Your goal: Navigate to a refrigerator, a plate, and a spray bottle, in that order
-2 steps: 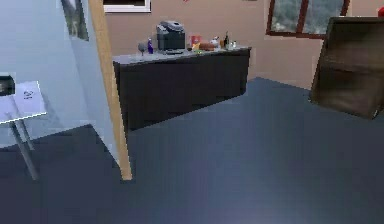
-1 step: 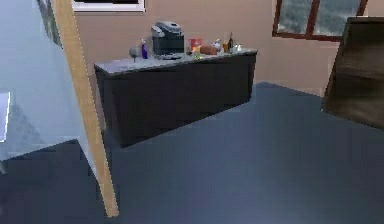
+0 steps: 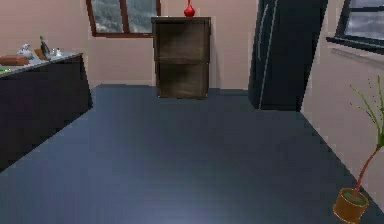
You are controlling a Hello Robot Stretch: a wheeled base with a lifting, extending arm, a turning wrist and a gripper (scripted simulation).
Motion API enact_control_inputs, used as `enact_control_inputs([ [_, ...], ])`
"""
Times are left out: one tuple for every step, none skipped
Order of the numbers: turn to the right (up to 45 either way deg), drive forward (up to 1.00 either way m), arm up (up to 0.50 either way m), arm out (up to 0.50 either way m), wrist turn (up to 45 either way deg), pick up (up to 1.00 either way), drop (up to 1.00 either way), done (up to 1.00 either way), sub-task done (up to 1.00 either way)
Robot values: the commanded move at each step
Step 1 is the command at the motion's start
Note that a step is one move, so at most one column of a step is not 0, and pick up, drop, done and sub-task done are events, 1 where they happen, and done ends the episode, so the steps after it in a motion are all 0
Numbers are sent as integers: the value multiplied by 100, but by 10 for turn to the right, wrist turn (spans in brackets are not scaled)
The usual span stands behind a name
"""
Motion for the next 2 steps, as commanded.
enact_control_inputs([
  [60, 0, 0, 0, 0, 0, 0, 0, 0],
  [0, 40, 0, 0, 0, 0, 0, 0, 0],
])
